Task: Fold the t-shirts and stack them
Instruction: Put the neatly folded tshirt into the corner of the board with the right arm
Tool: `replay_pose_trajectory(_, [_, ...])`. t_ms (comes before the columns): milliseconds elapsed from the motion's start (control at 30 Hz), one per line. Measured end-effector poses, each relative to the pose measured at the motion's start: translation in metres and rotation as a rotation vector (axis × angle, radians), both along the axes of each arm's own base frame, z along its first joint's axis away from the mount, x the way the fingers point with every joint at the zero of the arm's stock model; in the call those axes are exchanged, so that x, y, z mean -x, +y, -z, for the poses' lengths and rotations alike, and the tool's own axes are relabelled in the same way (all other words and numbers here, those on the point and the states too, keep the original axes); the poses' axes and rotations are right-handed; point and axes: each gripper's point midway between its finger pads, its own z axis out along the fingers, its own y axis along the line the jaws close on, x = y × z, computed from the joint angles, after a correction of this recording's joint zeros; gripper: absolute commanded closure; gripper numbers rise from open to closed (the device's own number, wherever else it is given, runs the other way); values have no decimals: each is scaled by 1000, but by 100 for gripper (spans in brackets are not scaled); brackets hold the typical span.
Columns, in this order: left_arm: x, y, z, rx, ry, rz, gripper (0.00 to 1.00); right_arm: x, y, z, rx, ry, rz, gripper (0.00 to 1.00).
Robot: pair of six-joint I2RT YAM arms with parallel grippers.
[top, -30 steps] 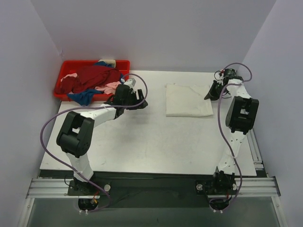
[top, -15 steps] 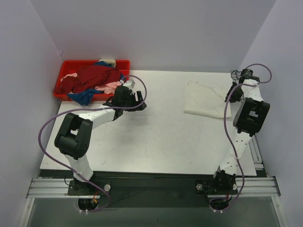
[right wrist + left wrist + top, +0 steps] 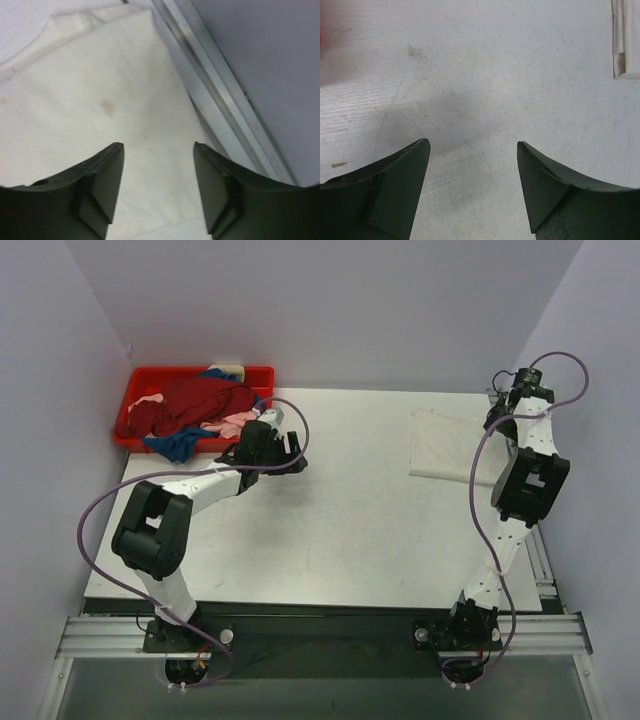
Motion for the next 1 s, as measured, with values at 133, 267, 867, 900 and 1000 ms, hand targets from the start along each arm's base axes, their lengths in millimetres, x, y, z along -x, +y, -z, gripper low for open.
replay_pose_trajectory(133, [2, 5, -13, -13, -23, -7, 19, 3, -11, -2, 56, 10, 37, 13])
replay_pose_trajectory(267, [13, 11, -33, -2, -64, -12, 19, 9, -13, -1, 95, -9, 63, 0])
replay_pose_trajectory(867, [84, 60, -85, -28, -162, -103, 19, 81, 126, -64, 84, -295, -114, 0])
replay_pose_trajectory(900, [87, 63, -87, -29, -170, -112, 19, 89, 138, -67, 71, -314, -134, 0])
replay_pose_trajectory(1000, [99, 75, -93, -37, -186, -136, 17, 116, 177, -69, 39, -343, -215, 0])
